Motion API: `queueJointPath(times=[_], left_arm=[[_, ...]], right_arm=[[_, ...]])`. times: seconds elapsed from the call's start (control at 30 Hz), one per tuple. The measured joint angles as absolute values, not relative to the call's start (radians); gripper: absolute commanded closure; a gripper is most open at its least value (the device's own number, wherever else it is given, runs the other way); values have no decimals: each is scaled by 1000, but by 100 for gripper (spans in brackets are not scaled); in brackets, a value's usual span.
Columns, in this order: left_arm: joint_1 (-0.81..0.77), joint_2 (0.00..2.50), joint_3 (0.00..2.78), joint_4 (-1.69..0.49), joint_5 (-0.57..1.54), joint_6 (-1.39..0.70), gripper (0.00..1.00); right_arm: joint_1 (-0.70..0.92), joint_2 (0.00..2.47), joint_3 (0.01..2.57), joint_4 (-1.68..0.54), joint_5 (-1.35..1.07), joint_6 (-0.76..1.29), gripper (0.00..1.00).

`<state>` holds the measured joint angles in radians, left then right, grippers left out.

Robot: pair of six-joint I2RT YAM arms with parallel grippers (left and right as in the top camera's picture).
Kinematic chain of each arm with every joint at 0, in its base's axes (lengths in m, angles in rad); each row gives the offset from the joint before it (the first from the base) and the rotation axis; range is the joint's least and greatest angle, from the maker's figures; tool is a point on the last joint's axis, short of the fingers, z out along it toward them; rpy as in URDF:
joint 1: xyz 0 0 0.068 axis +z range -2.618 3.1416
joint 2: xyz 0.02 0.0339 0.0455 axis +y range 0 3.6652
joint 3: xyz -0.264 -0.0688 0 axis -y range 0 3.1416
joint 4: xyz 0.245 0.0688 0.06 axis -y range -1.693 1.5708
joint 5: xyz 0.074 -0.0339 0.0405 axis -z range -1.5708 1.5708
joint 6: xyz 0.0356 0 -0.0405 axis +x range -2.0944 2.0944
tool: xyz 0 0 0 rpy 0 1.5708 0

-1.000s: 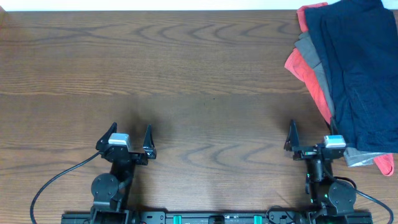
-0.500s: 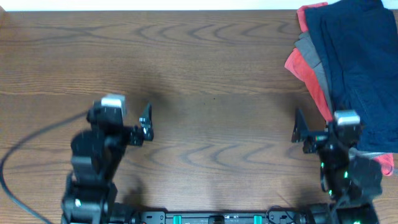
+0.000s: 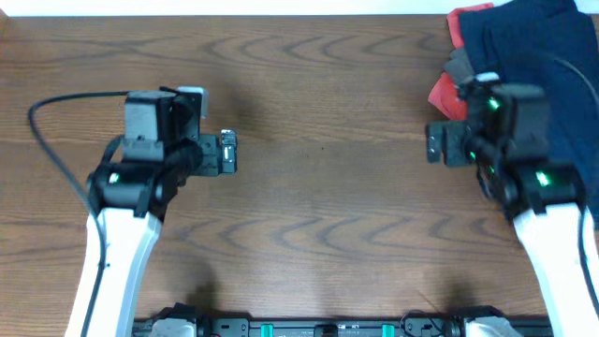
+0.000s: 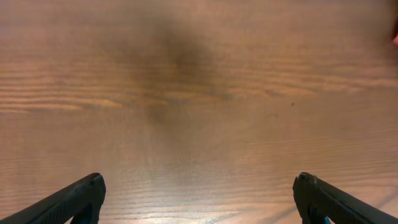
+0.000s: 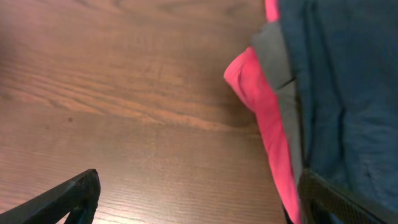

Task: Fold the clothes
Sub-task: 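Reach the right gripper to the clothes stack and grasp the navy shorts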

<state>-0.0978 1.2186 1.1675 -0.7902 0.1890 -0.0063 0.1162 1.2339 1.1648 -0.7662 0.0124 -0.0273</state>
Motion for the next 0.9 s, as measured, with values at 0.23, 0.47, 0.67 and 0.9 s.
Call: queueJointPath(times=[0.23,0.47,0.67,0.9], left_arm=[[-98,1338,1168,-801,189,-4,2],[-98,1362,1168,-797,189,-4,2],[-98,1362,1168,-773,189,-4,2],[-98,1362,1168,-756,189,-4,2]], right_arm=[[113,1441,1169,-789,-99,-28,7],[-84,1454,1169,-859,11,99,10],[-299,1454,1169,-829,110,96,14],[-440,1485,1170,-769,131,48,29]])
